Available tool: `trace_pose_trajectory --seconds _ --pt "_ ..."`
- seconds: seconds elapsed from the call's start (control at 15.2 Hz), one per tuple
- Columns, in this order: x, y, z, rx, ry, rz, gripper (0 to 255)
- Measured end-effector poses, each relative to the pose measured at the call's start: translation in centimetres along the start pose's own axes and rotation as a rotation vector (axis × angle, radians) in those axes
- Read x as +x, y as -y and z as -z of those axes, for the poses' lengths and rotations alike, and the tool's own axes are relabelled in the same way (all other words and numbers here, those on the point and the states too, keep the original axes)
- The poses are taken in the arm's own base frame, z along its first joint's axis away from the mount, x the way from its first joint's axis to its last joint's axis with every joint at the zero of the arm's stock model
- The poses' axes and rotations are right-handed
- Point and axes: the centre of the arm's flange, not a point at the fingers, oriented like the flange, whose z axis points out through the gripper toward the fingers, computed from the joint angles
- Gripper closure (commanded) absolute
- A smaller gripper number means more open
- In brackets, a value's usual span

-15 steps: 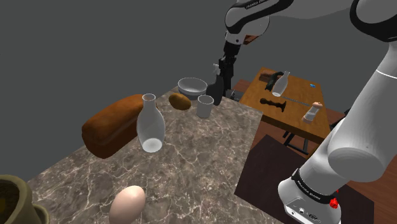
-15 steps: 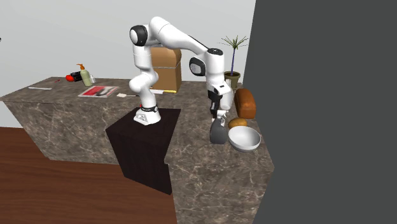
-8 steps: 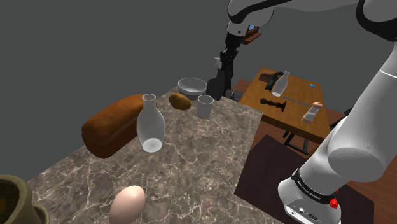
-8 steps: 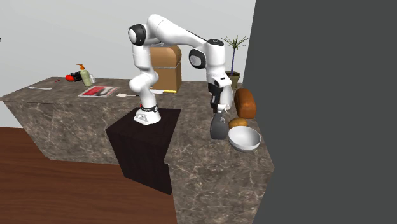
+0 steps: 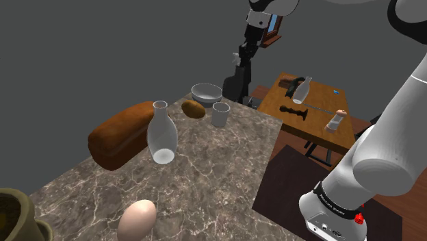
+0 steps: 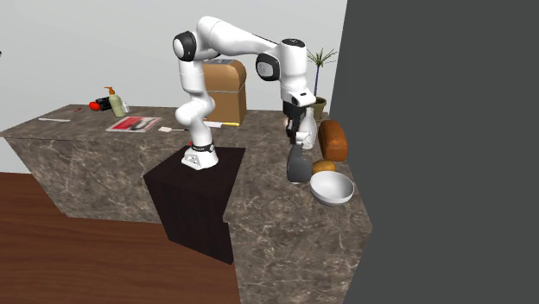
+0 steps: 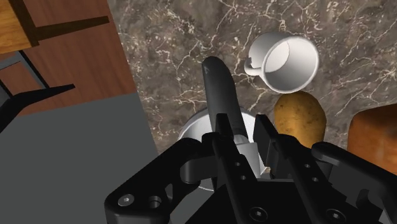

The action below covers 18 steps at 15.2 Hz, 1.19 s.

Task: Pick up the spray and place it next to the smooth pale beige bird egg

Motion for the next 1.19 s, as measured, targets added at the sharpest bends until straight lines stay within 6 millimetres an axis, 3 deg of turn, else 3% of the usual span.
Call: trace_pose_trajectory --seconds 1.19 --pt "0.6 0.6 9.4 0.0 0.0 0.0 255"
